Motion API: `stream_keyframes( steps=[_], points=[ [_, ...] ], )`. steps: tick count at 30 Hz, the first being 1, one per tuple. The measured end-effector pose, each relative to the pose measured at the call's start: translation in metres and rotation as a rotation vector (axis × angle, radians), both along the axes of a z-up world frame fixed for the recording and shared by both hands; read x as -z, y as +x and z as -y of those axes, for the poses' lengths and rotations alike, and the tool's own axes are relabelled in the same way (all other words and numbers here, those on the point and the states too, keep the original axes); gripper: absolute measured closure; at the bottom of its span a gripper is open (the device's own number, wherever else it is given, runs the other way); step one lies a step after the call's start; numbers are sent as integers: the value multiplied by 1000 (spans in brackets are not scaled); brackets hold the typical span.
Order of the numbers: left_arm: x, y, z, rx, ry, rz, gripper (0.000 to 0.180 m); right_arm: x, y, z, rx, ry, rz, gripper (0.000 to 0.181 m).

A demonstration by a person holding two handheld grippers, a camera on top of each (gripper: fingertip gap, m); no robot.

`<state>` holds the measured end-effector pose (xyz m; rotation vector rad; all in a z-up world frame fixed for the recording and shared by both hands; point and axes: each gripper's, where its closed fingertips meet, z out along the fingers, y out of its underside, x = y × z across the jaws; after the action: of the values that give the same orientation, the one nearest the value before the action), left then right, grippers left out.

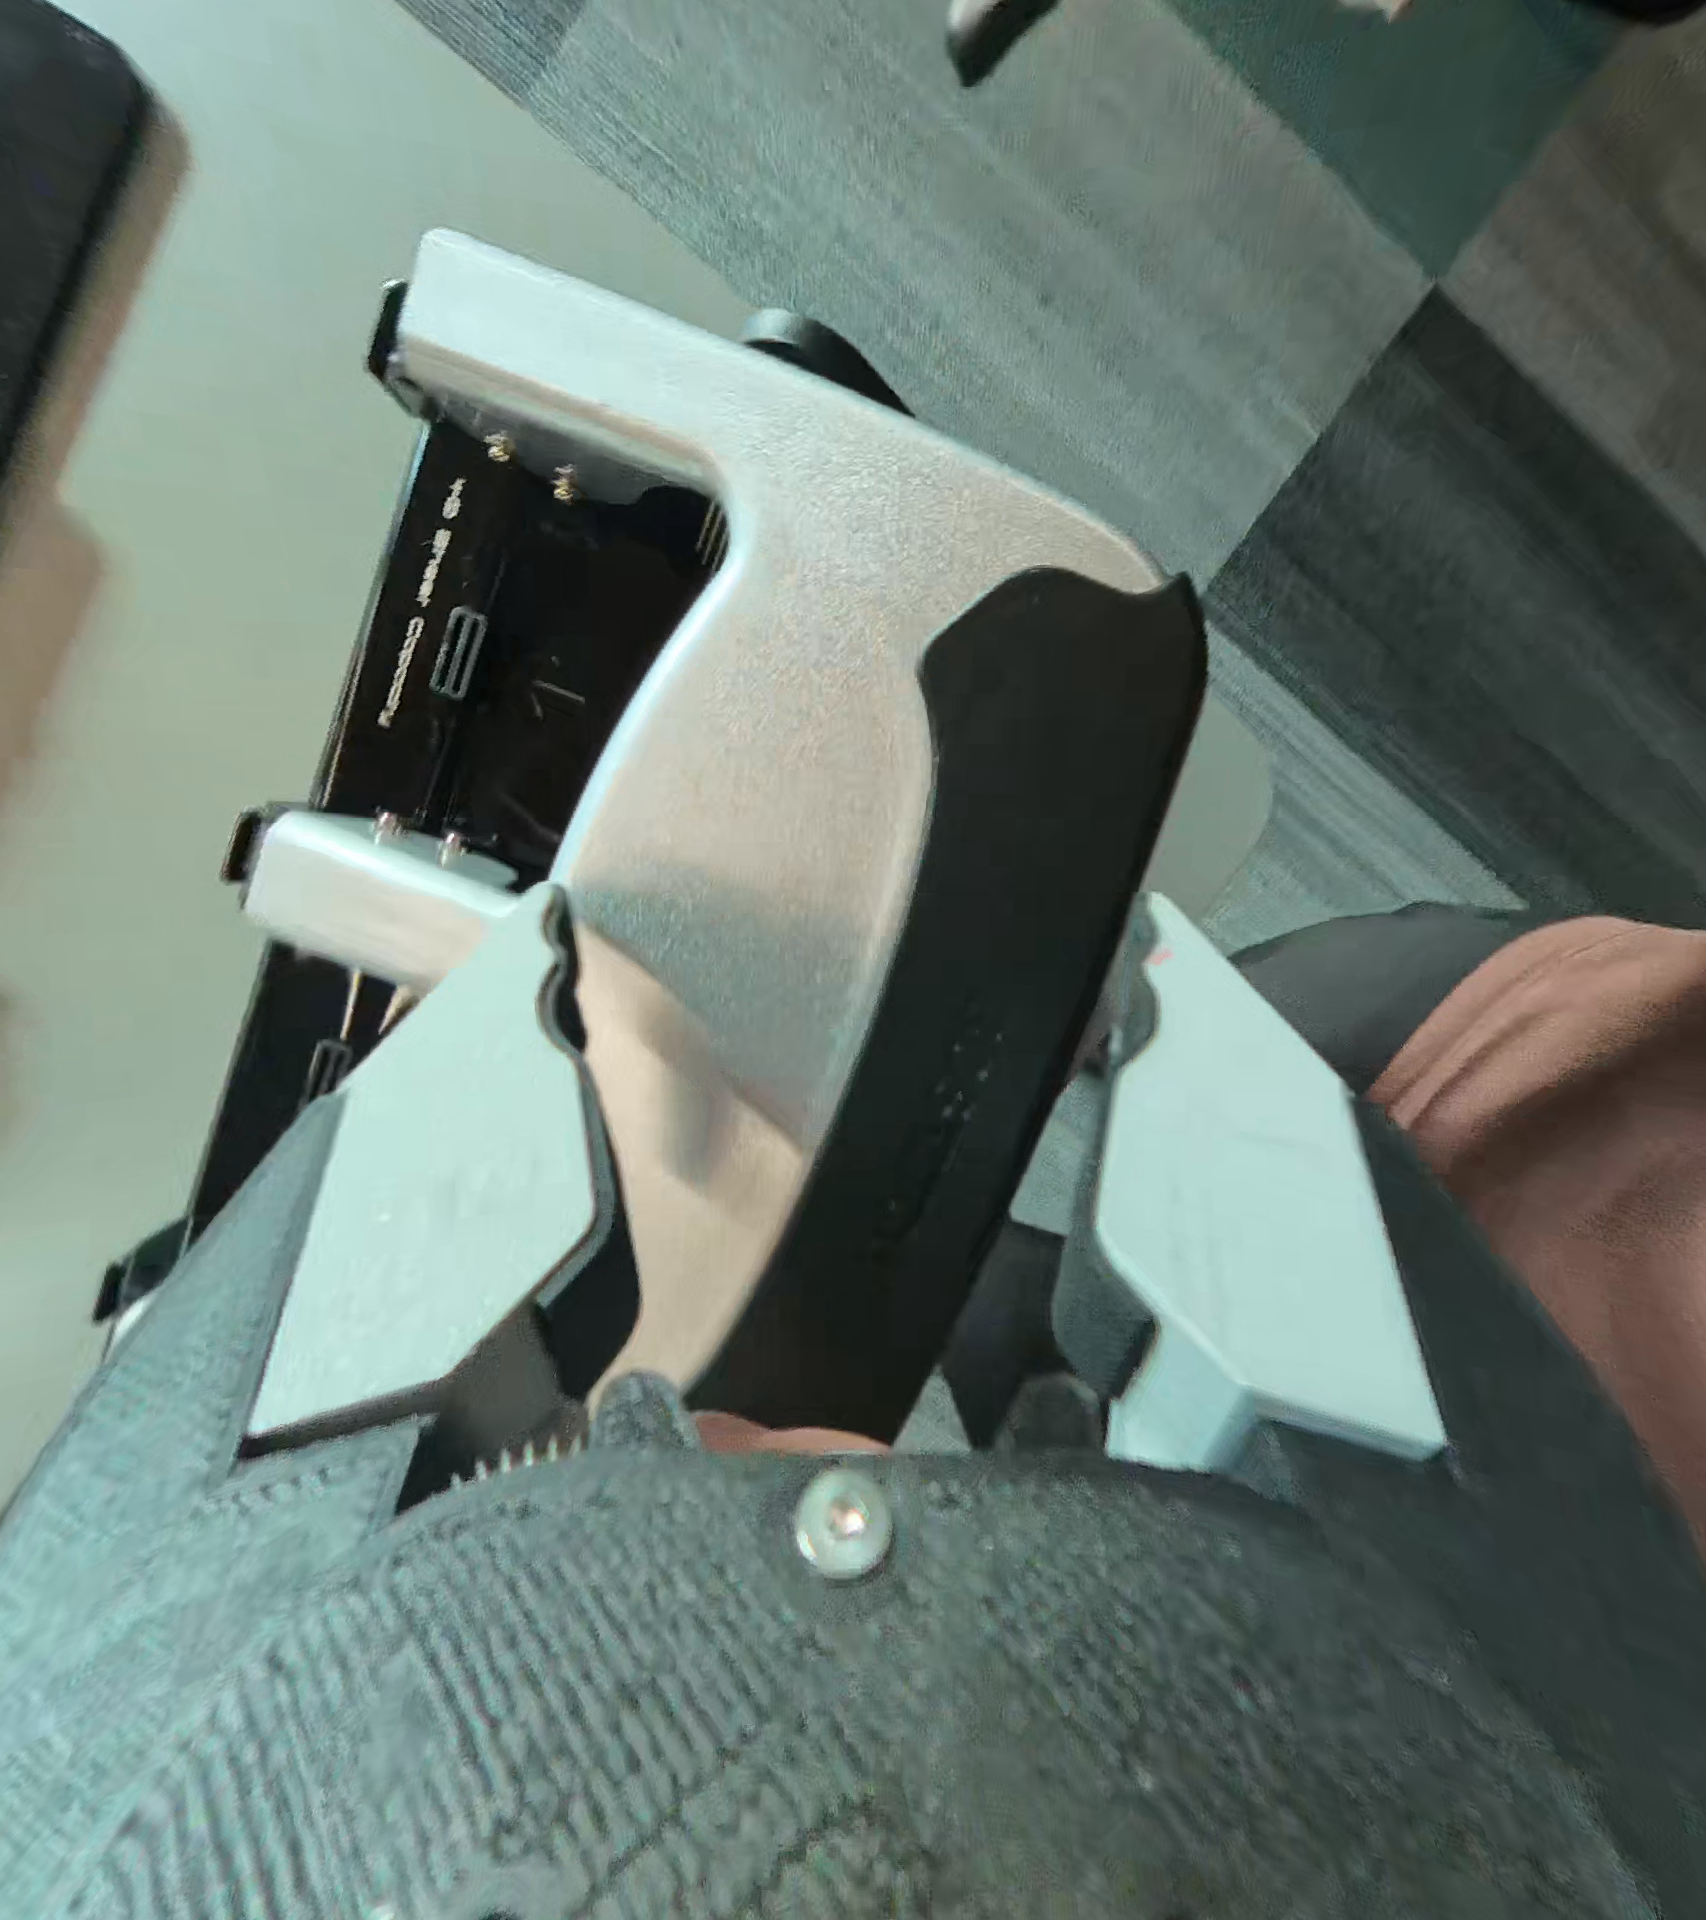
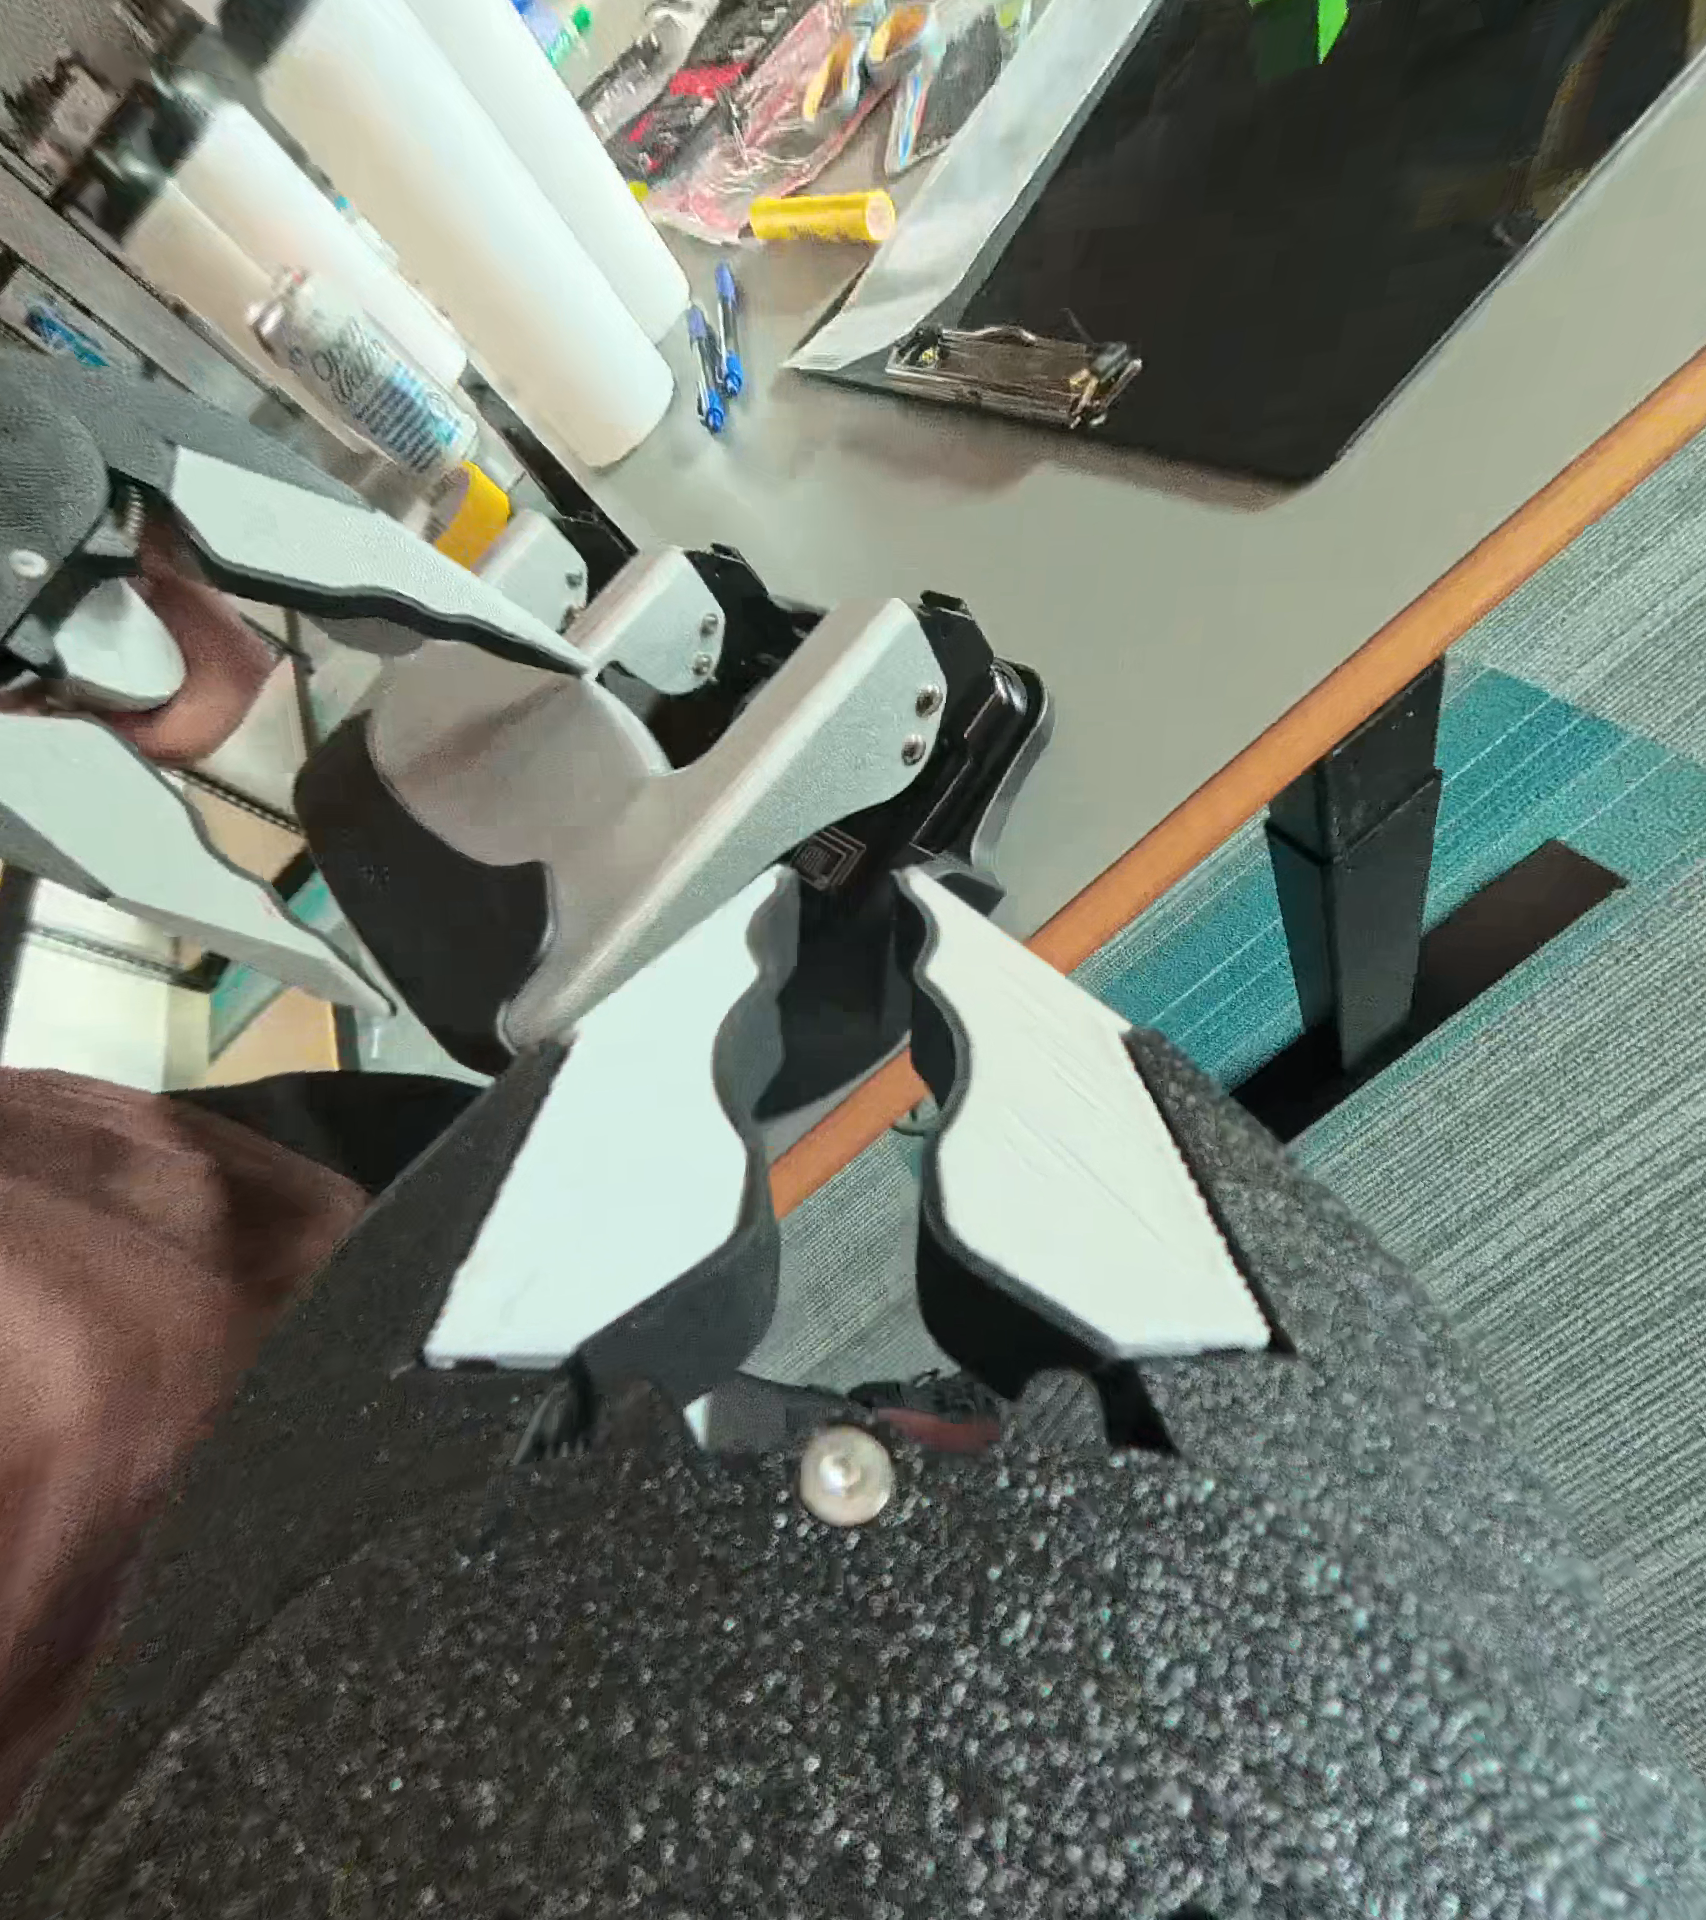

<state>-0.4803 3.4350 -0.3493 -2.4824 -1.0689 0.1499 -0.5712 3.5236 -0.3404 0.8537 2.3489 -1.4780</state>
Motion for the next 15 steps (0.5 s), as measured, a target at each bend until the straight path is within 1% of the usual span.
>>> stream_keyframes(
  steps=[1, 2, 3, 4, 5, 7, 9, 11, 13, 15],
  points=[
    [-9, 4, 5, -33, 38, -9, 95, -7, 4, 2, -16, 20, -32, 158],
    [-17, 8, 13, -72, 67, -14, 112, -14, 8, 5, -38, 41, -62, 146],
    [-22, 12, 24, -122, 77, -19, 119, -22, 14, 10, -68, 59, -84, 134],
    [-25, 18, 37, -174, 73, -17, 122, -31, 22, 17, -113, 73, -99, 128],
    [-25, 26, 50, -219, 68, -9, 126, -41, 31, 24, -163, 83, -116, 127],
    [-21, 45, 72, -291, 71, 16, 125, -60, 48, 42, -252, 98, -159, 122],
    [-15, 65, 88, -343, 77, 41, 116, -69, 65, 62, -320, 139, -201, 114],
    [-8, 85, 100, -388, 91, 70, 110, -62, 85, 81, -385, 226, -216, 107],
    [-1, 103, 107, -420, 112, 98, 109, -50, 106, 97, -428, 322, -238, 107],
    [8, 120, 116, -465, 98, 116, 110, -43, 135, 114, -479, 358, -240, 107]
  ],
)
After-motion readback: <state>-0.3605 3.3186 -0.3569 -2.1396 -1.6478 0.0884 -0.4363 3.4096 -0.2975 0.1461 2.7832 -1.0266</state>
